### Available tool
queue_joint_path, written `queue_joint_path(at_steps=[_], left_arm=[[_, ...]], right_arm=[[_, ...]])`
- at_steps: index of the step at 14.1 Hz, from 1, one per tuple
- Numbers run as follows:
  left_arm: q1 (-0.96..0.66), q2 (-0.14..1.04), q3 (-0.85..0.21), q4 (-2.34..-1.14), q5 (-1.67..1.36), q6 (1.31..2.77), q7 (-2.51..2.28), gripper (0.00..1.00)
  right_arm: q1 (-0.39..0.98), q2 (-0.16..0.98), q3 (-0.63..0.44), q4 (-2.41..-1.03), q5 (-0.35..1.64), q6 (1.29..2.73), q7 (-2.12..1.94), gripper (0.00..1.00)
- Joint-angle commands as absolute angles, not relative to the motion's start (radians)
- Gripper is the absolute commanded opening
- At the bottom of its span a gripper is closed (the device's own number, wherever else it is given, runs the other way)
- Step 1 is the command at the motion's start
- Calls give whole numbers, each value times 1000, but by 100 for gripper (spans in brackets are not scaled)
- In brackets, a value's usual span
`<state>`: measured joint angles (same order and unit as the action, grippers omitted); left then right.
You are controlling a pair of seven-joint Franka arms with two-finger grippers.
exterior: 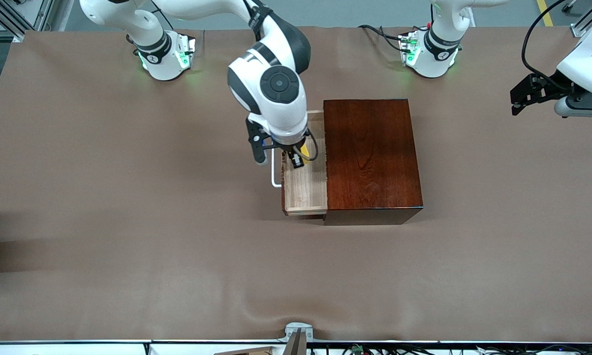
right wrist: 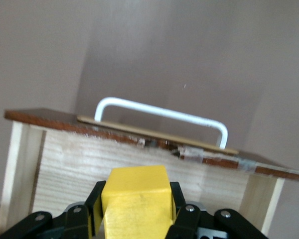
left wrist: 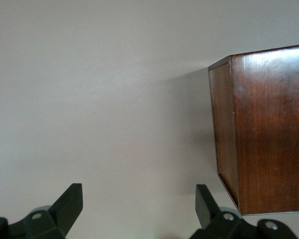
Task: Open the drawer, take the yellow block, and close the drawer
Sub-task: 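Lift the block out with the right gripper while the left gripper reaches the drawer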
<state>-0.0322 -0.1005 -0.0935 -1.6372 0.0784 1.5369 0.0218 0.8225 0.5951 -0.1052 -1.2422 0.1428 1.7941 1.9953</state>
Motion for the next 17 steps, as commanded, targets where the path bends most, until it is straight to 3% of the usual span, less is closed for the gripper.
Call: queue_joint_path(at_steps=[1,10,14,17], left_arm=[[-21,-106,-104,-1629,61,1522,37,100],[-43,-97,-110,-1608,57,1522,20,100],[-104,-2,-263,-1528,18,1523,-228,100],[-162,171,-394,-1398,26,1529,-553,100]], right_arm=[[763,551,-97,-1229,153,1715,1884,0],[511,497,-98,-1242,152,1609,1386,0],[392,497,-98,-1265,144,1548,1120,0],[292,480,-100,-1323,141,1505,805,0]])
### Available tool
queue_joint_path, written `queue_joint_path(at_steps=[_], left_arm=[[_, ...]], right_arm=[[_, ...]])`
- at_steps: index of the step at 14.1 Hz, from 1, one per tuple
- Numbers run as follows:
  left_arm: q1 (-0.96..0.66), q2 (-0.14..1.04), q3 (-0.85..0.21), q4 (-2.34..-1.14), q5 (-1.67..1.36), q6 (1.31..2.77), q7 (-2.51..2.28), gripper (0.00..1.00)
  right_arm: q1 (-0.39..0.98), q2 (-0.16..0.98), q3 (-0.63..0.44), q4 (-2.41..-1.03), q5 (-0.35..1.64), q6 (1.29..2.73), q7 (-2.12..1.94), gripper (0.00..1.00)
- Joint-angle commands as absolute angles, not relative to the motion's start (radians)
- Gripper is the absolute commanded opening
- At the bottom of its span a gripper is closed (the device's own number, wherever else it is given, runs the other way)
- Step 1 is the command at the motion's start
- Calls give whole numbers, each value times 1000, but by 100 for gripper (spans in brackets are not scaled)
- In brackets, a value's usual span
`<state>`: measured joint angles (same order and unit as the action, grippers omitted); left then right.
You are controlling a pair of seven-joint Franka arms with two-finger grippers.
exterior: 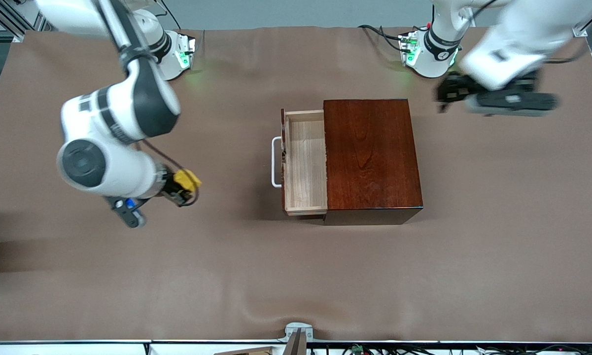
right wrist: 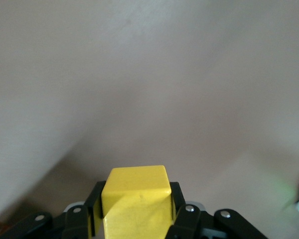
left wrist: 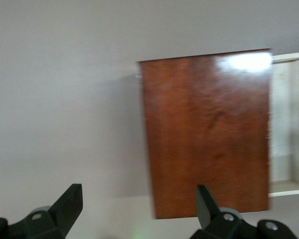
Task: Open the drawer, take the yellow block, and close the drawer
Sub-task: 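Lift the block out with the right gripper while the left gripper reaches the drawer, then push the drawer into the box with the left gripper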
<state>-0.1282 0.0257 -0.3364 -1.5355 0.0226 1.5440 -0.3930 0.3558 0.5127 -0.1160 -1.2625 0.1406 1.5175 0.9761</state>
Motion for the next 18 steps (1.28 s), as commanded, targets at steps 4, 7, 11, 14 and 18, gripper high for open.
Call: queue_joint_path(at_steps=[4,7,11,14,18], left_arm=[[-395,383,-387,-1267,83,1655,-982,100],[-513,477,-365,-1250,112,1805,-1196,100],[-869,650,-72,-1117,110,1928,-1422,100],[-994,783,43,-1034,101,2040,-1581,100],[-1074,889,112,-1028,103,2186,-1733,100]], right_arm=[[164,451,-100,-1437,74,1528,459,0],[118,428,-101,-1537,46,1604,295,0],[37,406,-101,-1738,31,1854,27,0],[-8,413,-101,-1847,29,2014,-116,0],[-41,437,-101,-1922,26,2152,-224,0]])
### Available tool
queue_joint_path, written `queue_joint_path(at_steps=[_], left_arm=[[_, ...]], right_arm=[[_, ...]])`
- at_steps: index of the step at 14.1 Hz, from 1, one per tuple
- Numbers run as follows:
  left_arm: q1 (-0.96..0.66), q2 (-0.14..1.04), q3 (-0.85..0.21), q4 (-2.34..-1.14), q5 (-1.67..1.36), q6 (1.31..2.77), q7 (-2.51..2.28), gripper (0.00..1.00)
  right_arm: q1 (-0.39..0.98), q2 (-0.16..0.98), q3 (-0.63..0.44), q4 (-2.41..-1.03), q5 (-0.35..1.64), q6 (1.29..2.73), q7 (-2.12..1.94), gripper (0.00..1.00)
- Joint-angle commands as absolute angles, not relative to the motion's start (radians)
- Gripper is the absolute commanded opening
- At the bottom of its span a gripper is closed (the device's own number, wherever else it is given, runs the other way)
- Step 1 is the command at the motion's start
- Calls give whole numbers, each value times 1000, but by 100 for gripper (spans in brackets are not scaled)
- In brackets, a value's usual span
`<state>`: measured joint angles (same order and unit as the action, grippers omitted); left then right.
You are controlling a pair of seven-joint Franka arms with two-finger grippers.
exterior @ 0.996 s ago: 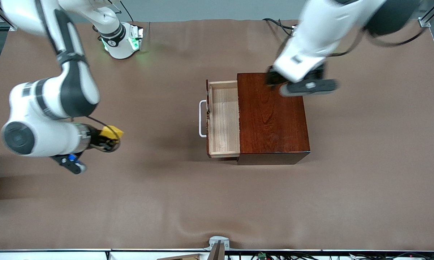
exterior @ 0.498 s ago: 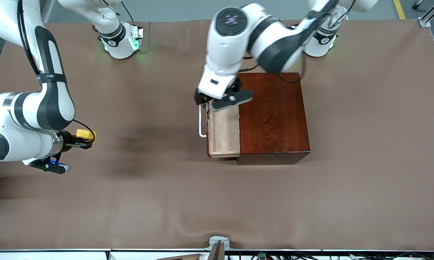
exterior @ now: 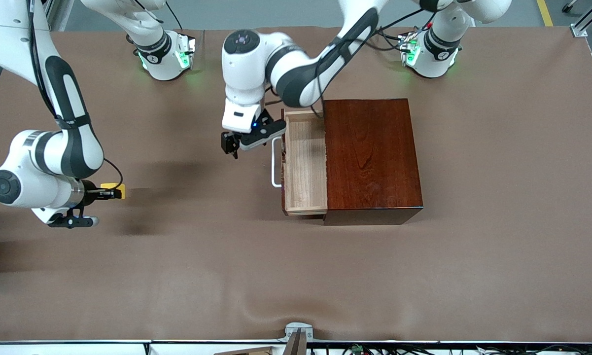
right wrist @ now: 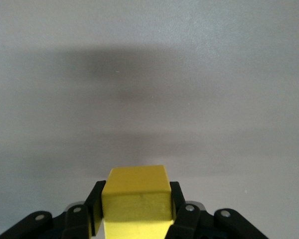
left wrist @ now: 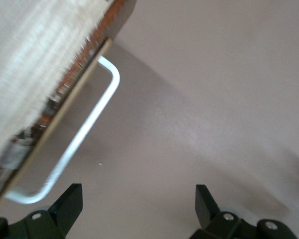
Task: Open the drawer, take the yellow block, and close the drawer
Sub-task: 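Push the drawer into the box with the left gripper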
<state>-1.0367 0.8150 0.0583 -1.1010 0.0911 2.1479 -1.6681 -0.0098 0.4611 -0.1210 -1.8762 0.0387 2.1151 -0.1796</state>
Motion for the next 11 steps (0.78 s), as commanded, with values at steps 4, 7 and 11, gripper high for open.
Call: queue_joint_path(at_steps=[4,7,11], left_arm=[[-1100,922,150,-1037,104,2212,-1877,100],[-1092,931,149,-1043,100,2183,-1948,100],[-1086,924,147,-1048,100,2056,-1951,100]], right_arm=[[-78,488,-101,-1924,26,2201,-267,0],[-95,517,-100,-1937,28,2253,-265,0],[-95,525,-100,-1944,32,2267,-253,40]])
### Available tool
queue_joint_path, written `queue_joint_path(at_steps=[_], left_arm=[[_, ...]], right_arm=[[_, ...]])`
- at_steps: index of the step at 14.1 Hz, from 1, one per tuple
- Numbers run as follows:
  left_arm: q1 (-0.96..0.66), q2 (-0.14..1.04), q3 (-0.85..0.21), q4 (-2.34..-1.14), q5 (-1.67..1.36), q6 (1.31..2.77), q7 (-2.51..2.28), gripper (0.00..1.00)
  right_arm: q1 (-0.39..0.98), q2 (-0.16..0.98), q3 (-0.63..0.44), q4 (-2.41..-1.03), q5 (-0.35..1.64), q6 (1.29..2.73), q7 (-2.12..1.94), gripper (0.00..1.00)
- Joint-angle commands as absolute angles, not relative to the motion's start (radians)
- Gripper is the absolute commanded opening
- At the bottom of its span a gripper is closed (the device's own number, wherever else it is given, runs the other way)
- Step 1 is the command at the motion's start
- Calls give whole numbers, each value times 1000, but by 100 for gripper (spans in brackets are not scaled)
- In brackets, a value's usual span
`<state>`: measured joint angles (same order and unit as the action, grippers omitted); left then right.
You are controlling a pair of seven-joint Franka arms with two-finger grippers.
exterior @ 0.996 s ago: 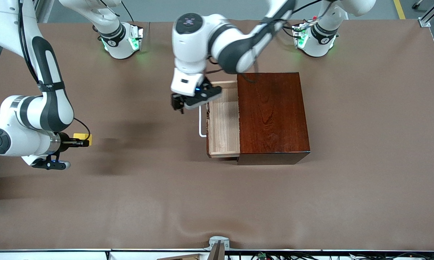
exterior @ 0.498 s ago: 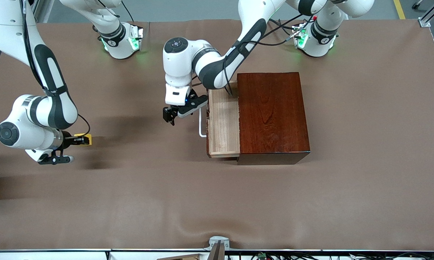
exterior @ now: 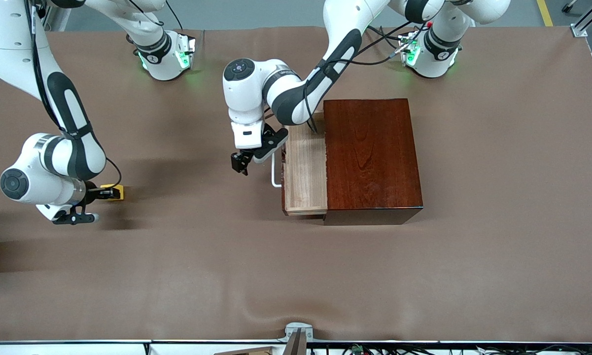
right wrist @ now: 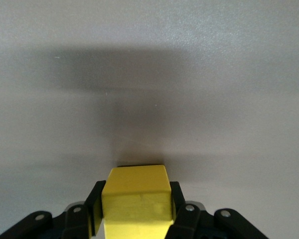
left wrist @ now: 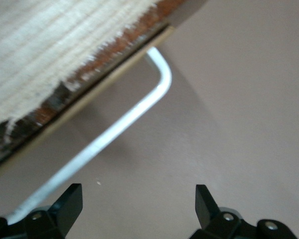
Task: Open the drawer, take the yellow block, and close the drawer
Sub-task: 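Push the drawer into the box with the left gripper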
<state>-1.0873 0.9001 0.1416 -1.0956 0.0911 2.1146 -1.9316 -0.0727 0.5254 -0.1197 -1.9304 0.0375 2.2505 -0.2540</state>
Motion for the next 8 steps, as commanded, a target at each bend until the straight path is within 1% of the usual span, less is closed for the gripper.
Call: queue_joint_path(at_steps=[1,2,4,6,8], left_arm=[[-1074,916,147,-1048,98,2031,-1950,100],[-1068,910,147,-1048,98,2008,-1950,100],[-1063,904,147,-1048,101,1965,-1950,100],[-1039,902,147,-1049,101,1886,-1948,100],[-1022,887,149,-1060,101,1803,-1942,100]], right_arm=[[-95,523,-100,-1941,32,2266,-253,68],[-95,522,-100,-1937,32,2258,-256,100],[-91,509,-100,-1928,32,2235,-258,100],[-91,505,-100,-1881,32,2162,-256,100],[-94,471,-100,-1839,32,2079,-256,100]])
